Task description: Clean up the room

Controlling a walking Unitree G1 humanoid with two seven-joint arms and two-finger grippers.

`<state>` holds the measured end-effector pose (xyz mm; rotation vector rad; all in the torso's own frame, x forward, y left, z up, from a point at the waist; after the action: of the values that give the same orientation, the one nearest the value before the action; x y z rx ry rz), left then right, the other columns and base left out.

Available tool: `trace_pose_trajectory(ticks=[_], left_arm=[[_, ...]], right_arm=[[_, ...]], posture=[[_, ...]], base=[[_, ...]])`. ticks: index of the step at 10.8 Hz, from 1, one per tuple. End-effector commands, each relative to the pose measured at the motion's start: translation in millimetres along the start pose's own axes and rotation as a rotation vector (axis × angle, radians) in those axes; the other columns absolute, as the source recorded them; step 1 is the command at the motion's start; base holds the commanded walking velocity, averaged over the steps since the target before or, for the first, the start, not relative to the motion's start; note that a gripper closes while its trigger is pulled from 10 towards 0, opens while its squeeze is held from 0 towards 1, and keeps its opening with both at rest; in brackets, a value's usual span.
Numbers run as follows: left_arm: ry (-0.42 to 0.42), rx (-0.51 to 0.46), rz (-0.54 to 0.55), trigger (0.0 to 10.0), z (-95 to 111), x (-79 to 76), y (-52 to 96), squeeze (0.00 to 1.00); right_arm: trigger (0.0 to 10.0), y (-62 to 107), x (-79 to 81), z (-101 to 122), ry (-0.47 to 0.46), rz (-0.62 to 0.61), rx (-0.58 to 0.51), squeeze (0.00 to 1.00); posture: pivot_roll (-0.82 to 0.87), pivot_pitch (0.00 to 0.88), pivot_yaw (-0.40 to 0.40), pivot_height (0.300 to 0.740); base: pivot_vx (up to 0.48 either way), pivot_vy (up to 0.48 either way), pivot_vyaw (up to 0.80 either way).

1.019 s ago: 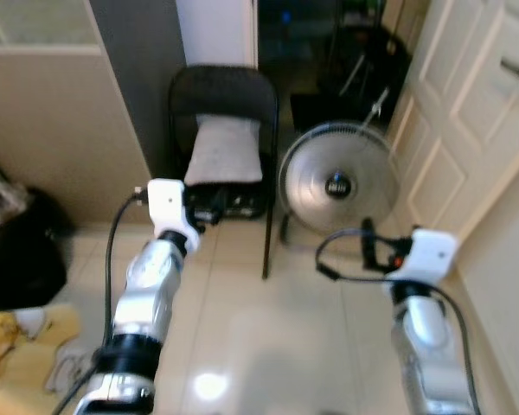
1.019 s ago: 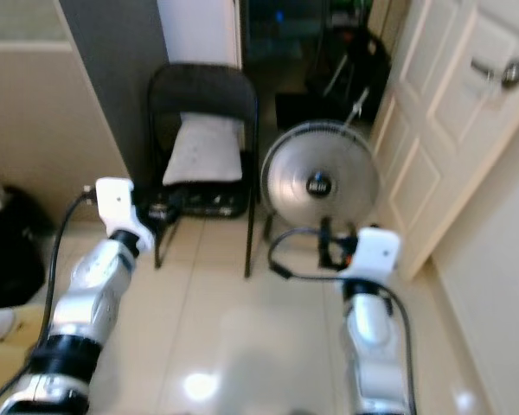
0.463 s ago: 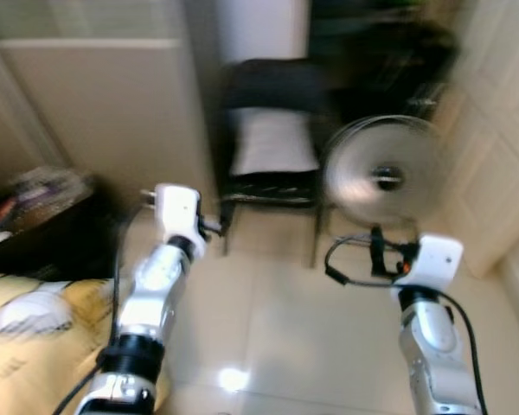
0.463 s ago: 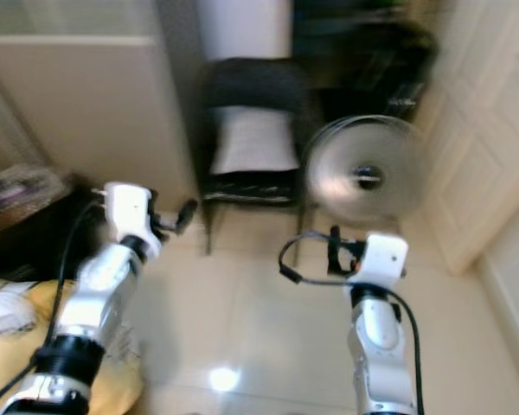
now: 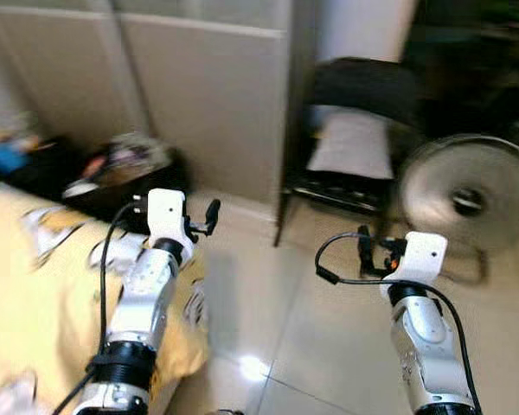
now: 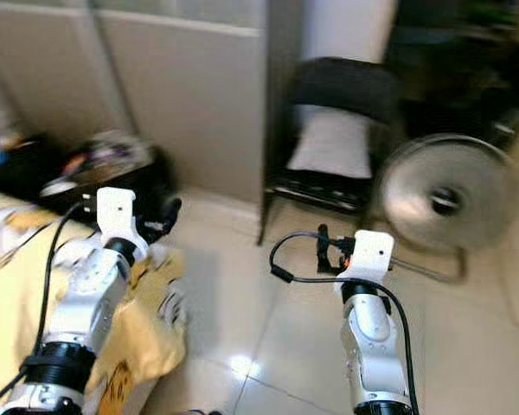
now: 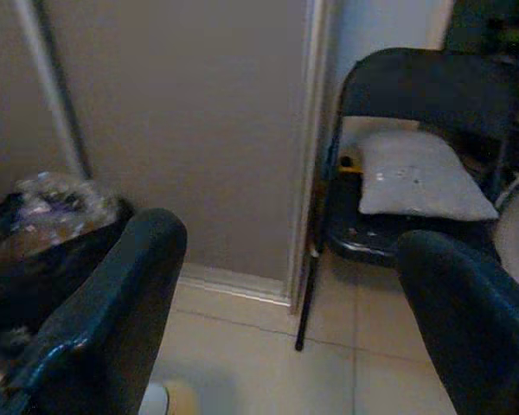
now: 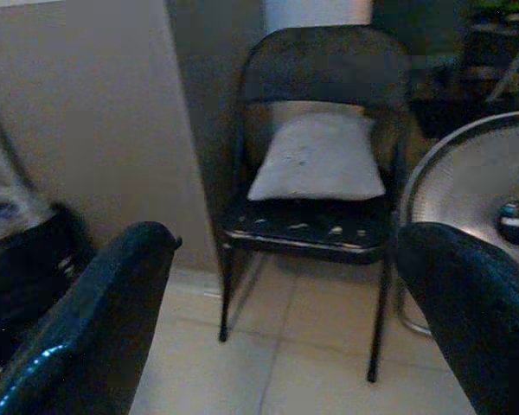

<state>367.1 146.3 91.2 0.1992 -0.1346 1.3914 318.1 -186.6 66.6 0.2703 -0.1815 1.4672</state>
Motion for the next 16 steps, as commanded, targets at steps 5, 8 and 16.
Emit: trace_pose_trajectory(ticks=[5,8,16], left_arm=[[-0.005,0.014,0.067,10.0,-5.7,10.8,9.4,0.0],[0.06,0.031,0.134,10.0,-9.3,19.5,13.4,0.0],[-0.006,-0.025,0.13,10.0,4.2,4.5,15.3,0.0]], right_arm=[[10.0,-3.2,-3.0,-0.2,-0.015,0.016,0.004,0.3],[10.0,-4.9,6.0,-4.2,-0.027,0.064,0.024,0.36],[10.0,-8.1,9.1,-2.7,-0.041,0.124,0.04,0.5]], posture=[[-0.11,0.0,0.025,0.74],[-0.1,0.0,0.015,0.74],[-0.1,0.0,0.007,0.74]], base=[[0.0,-0.27,0.54],[0.0,0.421,0.49],[-0.176,0.285,0.49]])
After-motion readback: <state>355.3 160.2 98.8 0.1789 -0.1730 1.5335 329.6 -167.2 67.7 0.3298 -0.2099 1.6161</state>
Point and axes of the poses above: a point about 5 cm out from each wrist's last joint towards the gripper, its own y axis pointing back from the gripper into the wrist, its own z axis along the axis of the wrist's last joint, x = y × z, the point moved 5 cm from there along -y, pointing out of the wrist towards the gripper, and after that the axes turned 14 degrees about -y, right-handed, at the moved point
